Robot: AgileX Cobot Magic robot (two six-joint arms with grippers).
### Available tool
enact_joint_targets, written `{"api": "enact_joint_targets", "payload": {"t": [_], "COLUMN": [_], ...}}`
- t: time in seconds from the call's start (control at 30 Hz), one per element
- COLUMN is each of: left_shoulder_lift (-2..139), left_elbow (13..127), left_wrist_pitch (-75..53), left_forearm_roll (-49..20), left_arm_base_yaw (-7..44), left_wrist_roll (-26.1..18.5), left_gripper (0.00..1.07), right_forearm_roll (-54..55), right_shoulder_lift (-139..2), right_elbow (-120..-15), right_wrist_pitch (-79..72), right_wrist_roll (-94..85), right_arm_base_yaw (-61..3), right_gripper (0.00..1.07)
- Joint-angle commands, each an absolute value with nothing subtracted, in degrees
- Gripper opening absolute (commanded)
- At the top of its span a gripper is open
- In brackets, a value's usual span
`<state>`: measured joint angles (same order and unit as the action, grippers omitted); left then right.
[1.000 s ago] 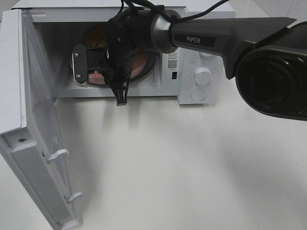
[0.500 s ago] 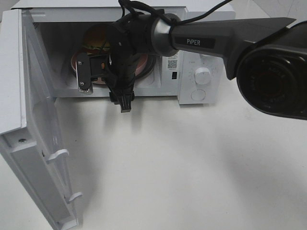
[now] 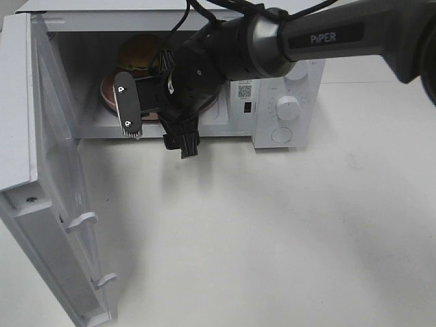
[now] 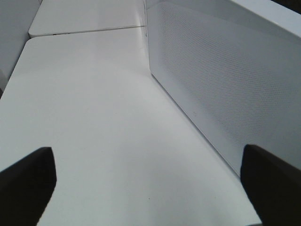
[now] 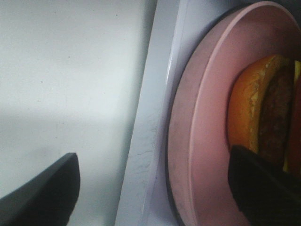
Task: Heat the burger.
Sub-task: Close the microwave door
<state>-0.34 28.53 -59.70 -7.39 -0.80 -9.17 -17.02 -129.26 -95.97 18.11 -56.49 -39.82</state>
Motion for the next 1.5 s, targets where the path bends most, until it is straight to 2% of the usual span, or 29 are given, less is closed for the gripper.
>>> {"api": "enact_joint_targets", "payload": {"t": [0.03,0.2,0.3,0.37,0.57,0.77,1.0,1.27,1.5], "left_shoulder_lift": [-1.8,-1.8,-1.8,-1.8,-1.8,-1.8,-1.8,-1.8,-1.8], "left_elbow": [28.4,28.4,28.4,28.4,28.4,28.4,28.4,28.4,28.4], "left_wrist_pitch": [-59.5,-59.5,-59.5,-59.5,-59.5,-59.5,-59.5,-59.5,-59.5], "left_forearm_roll": [-7.6,-7.6,-7.6,-7.6,-7.6,-7.6,-7.6,-7.6,-7.6], "left_arm_base_yaw": [-0.6,-0.6,-0.6,-0.6,-0.6,-0.6,-0.6,-0.6,-0.6], "left_wrist_roll": [-8.8,-8.8,-8.8,-8.8,-8.8,-8.8,-8.8,-8.8,-8.8], "left_gripper": [1.02,1.02,1.02,1.02,1.02,1.02,1.02,1.02,1.02], "right_forearm_roll": [-18.2,-19.4,-19.4,-19.4,-19.3,-19.0,-19.0,-14.1,-6.6], "right_shoulder_lift": [-126.6,-120.1,-119.0,-114.8,-108.6,-101.4,-92.7,-84.2,-78.2], "right_elbow": [-92.4,-80.5,-78.7,-72.7,-64.9,-57.0,-48.9,-42.5,-42.3], "right_wrist_pitch": [15.4,7.0,5.9,3.1,0.0,-2.0,-2.2,6.5,26.2], "right_wrist_roll": [-57.0,-57.0,-57.0,-56.7,-54.9,-44.3,-31.1,-16.4,-1.1], "right_arm_base_yaw": [-39.6,-39.6,-39.6,-39.6,-39.6,-39.6,-39.6,-39.6,-39.6], "right_gripper": [0.83,0.82,0.82,0.81,0.8,0.75,0.75,0.75,0.75]}}
